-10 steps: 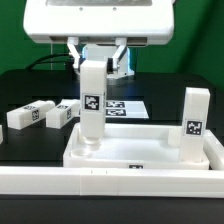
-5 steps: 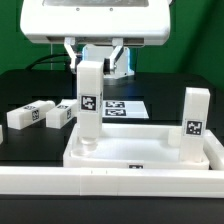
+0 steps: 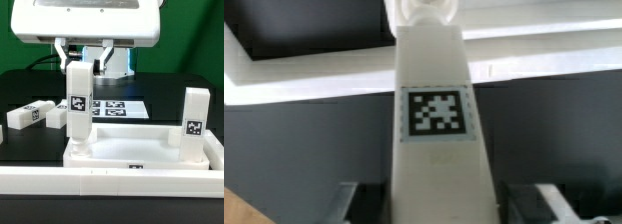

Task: Assemble desk

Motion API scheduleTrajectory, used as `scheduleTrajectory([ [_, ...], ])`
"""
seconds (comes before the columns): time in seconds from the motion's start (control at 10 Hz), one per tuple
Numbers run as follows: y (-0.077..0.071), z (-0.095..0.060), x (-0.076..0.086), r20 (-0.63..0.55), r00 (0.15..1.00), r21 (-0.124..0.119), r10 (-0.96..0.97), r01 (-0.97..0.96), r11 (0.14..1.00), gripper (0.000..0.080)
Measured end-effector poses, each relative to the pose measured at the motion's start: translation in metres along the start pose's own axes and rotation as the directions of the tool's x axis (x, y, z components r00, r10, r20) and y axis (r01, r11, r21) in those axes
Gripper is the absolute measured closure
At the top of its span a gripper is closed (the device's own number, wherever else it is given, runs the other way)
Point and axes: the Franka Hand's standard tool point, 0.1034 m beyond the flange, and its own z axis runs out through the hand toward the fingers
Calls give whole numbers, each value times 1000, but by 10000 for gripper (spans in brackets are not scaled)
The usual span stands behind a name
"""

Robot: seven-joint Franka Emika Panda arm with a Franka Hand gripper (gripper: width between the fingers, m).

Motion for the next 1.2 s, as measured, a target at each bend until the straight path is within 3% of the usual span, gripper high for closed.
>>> scheduleTrajectory([
  [1.2,-1,19,-16,-12,1000,-18,-15,15,1000,512],
])
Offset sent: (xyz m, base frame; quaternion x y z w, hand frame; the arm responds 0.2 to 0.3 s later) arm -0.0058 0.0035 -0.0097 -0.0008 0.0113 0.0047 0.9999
